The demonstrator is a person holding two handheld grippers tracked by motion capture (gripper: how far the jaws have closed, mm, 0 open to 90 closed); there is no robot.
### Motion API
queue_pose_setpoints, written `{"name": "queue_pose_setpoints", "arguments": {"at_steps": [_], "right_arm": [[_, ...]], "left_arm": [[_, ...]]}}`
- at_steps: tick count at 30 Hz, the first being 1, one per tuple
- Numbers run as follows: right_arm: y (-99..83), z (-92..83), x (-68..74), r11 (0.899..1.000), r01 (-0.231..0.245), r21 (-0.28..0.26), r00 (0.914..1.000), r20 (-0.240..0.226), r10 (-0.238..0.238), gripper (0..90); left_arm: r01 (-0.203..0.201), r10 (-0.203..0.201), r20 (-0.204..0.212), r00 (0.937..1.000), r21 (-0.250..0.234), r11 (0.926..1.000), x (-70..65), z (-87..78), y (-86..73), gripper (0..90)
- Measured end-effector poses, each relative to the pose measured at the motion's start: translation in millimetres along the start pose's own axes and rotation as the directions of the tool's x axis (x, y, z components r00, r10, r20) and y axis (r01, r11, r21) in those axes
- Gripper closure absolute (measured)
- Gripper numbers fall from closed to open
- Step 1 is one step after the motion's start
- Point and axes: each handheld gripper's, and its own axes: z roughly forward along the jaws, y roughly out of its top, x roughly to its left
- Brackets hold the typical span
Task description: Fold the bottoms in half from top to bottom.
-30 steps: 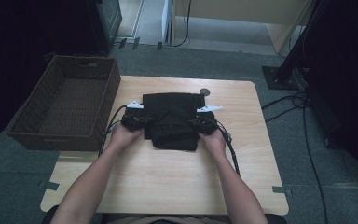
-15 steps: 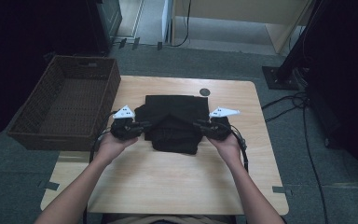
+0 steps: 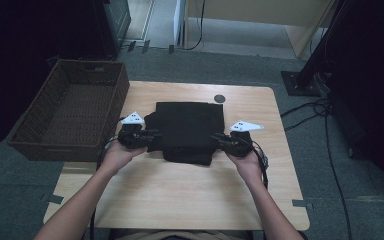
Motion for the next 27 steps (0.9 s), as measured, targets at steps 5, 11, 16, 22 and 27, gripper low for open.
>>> {"name": "queue_pose_setpoints", "arguments": {"at_steps": [5, 11, 16, 22, 27], "right_arm": [[6.8, 17.8, 1.5, 1.000, -0.009, 0.016, 0.9999, 0.011, 0.009, 77.9], [6.9, 53.9, 14.0, 0.998, -0.053, 0.030, 0.9983, 0.027, 0.052, 67.0], [-1.7, 72.1, 24.8, 0.994, -0.098, 0.048, 0.9946, 0.038, 0.096, 69.6], [-16.0, 73.2, 37.0, 0.997, -0.043, 0.070, 0.9978, 0.054, 0.039, 69.1], [-32.6, 62.8, 43.3, 0.998, -0.004, 0.069, 0.9990, 0.046, 0.000, 69.1]], "left_arm": [[0.000, 0.000, 0.001, 1.0000, 0.015, 0.9999, 9.3, 15.6, 7.4, 72.0], [0.017, -0.018, 0.022, 0.9996, 0.045, 0.9989, 13.6, 43.1, 11.8, 71.6], [0.033, -0.037, 0.048, 0.9982, 0.084, 0.9959, 5.3, 59.2, 3.4, 71.2], [0.024, -0.031, 0.060, 0.9977, 0.109, 0.9937, -5.0, 61.9, -9.1, 71.5], [0.004, -0.013, 0.086, 0.9962, 0.110, 0.9939, -24.8, 54.1, -16.9, 68.5]]}}
